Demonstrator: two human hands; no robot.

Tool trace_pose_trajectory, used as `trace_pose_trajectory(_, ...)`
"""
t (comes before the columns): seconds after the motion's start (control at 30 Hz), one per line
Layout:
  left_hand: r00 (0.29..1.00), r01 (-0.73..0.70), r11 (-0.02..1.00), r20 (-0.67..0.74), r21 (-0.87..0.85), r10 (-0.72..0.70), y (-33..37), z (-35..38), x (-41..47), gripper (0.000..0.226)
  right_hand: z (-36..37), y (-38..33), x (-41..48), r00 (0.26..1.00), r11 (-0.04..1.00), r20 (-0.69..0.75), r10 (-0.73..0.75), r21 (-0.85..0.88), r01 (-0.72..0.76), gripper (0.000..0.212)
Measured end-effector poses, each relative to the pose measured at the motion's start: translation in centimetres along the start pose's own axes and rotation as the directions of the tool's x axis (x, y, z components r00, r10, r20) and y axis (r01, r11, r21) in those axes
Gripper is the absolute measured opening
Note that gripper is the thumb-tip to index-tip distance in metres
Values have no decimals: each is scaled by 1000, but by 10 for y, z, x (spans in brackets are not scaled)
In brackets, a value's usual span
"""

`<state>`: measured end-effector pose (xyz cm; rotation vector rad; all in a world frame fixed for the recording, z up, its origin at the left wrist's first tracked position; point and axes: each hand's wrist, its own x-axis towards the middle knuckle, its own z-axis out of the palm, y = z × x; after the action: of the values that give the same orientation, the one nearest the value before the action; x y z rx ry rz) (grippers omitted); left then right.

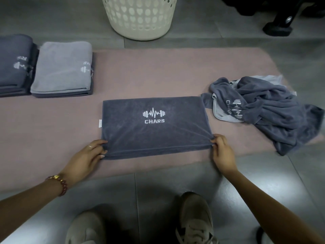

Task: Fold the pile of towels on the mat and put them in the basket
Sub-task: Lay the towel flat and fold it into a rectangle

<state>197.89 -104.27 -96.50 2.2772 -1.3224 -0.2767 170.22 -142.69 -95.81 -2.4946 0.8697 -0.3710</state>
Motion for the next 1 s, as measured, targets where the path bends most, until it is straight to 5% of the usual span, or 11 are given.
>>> trace_pose_trajectory(0.63,993,-113,983,-11,145,116,4,-10,2,59,-5,-4,-5,999,995,42,-2,96,-2,20)
trace_pose_trajectory(0.8,991,-10,986,-130,166,31,29,-15,37,50,2,-28,20,978,995,-186,95,36,-90,42)
trace_pose_trajectory(0.9,1000,5,968,-28,251,2,48,6,66,54,20,-67,45,994,986,21,-105,-126,107,52)
trace_pose_trajectory(1.0,987,56,935,121,349,-105,52,32,69,72,40,-78,54,899,891,347,-267,-266,367,62)
